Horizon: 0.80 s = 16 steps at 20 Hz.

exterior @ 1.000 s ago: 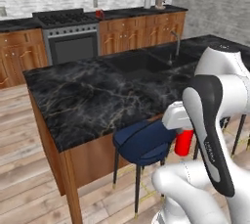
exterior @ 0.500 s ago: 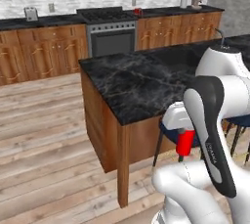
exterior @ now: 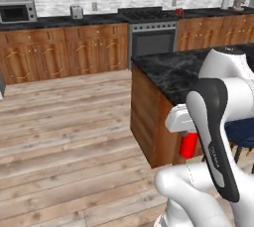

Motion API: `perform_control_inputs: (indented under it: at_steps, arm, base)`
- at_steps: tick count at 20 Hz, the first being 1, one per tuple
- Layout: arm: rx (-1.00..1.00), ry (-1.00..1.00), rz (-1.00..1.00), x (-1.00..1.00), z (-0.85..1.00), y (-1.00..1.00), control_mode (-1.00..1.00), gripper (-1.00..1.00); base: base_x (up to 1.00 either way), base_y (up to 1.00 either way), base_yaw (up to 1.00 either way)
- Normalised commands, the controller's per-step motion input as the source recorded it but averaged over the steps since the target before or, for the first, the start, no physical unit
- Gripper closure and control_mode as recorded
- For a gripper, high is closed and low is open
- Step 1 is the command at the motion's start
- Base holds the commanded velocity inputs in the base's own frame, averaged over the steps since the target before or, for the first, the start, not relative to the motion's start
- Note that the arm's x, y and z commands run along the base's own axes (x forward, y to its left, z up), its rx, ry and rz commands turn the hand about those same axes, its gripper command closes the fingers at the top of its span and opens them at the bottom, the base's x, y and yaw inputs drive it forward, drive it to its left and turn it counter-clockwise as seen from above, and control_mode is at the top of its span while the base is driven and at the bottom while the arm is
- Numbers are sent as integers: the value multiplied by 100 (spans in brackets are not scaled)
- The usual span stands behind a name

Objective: Four empty soda cans are scattered around the kitchen. Gather all the cans and cluster them next to the stove for recycling.

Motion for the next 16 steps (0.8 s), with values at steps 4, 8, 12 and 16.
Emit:
perform_control_inputs:
  at_steps: [4,8,12,16]
  arm:
    - [0,0,0,0,0,0,100,100]
    - [0,0,0,0,0,0,100,100]
    - [0,0,0,0,0,0,100,100]
    - [0,0,0,0,0,0,100,100]
  base:
    - [86,89,13]
    - [100,75,11]
    - [100,70,9]
    - [100,58,9]
